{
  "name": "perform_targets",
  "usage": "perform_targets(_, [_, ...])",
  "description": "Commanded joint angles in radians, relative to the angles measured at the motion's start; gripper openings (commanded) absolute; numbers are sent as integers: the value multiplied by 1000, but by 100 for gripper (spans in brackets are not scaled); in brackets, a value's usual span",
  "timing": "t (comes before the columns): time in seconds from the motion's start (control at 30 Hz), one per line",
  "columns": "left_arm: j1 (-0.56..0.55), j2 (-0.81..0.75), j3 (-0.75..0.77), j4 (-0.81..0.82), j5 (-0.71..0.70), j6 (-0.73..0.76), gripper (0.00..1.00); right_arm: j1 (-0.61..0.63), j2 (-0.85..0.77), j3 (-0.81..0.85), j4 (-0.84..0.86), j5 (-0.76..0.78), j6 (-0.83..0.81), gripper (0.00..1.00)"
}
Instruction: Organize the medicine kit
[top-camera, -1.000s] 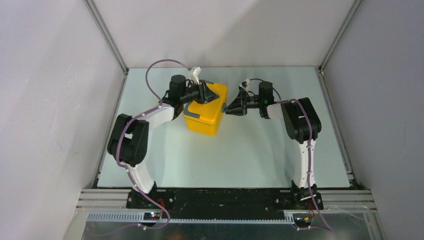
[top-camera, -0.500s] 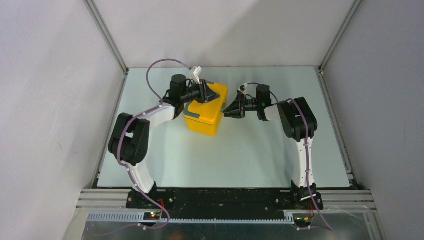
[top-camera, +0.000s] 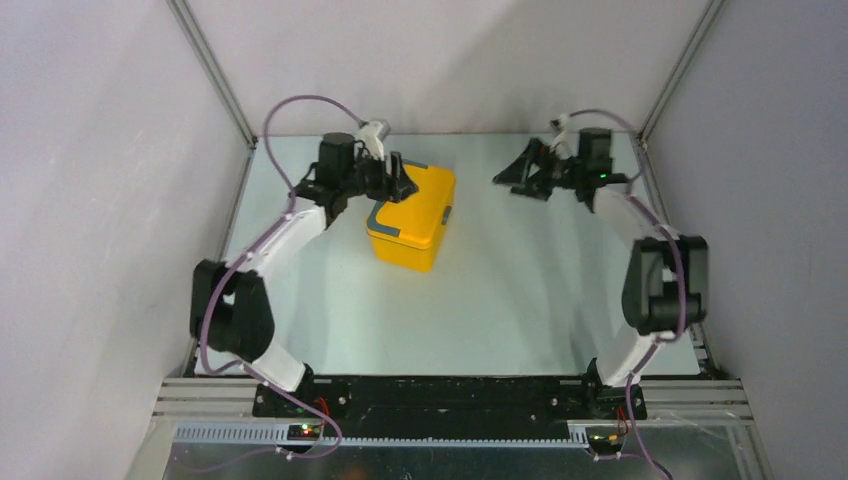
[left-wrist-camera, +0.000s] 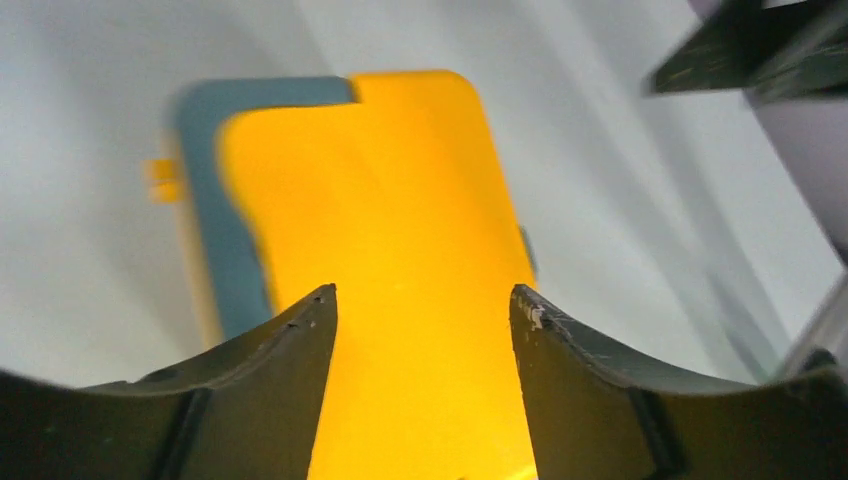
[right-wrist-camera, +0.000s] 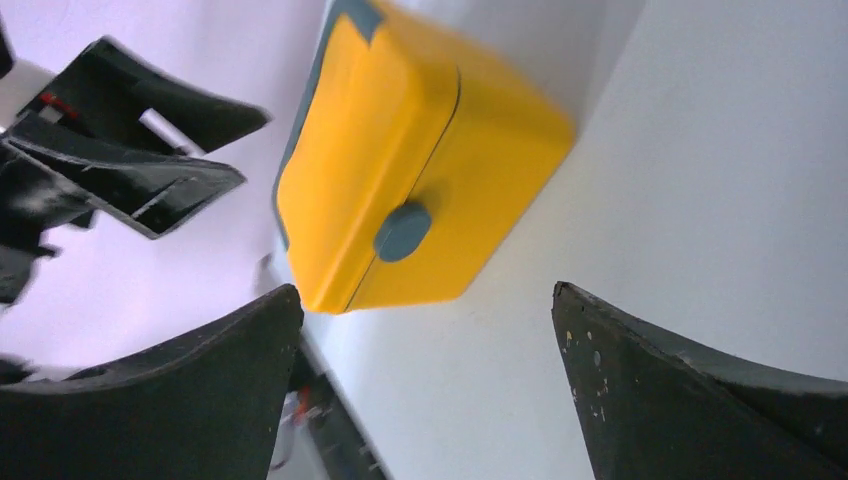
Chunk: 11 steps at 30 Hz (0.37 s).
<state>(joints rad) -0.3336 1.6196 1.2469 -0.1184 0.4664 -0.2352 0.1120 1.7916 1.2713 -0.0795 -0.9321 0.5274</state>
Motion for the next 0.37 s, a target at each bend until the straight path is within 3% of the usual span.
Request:
perform_targets(0.0, [73,-204,63,-178,-244,214,73,-57,-198,80,-233,266,-250,99])
perform_targets(0.13, [118,-332,12,-192,-425,320,92,-30,-328,85,-319,647,-265,99])
perform_targets(0.2, [137,-386,-26,-193,-474,319,99,-26,-372,82,-368,749,-277,99])
perform_targets(0.33, [149,-463,-113,-193,-510,306,100,-29,-402,64,-428,762,-300,99])
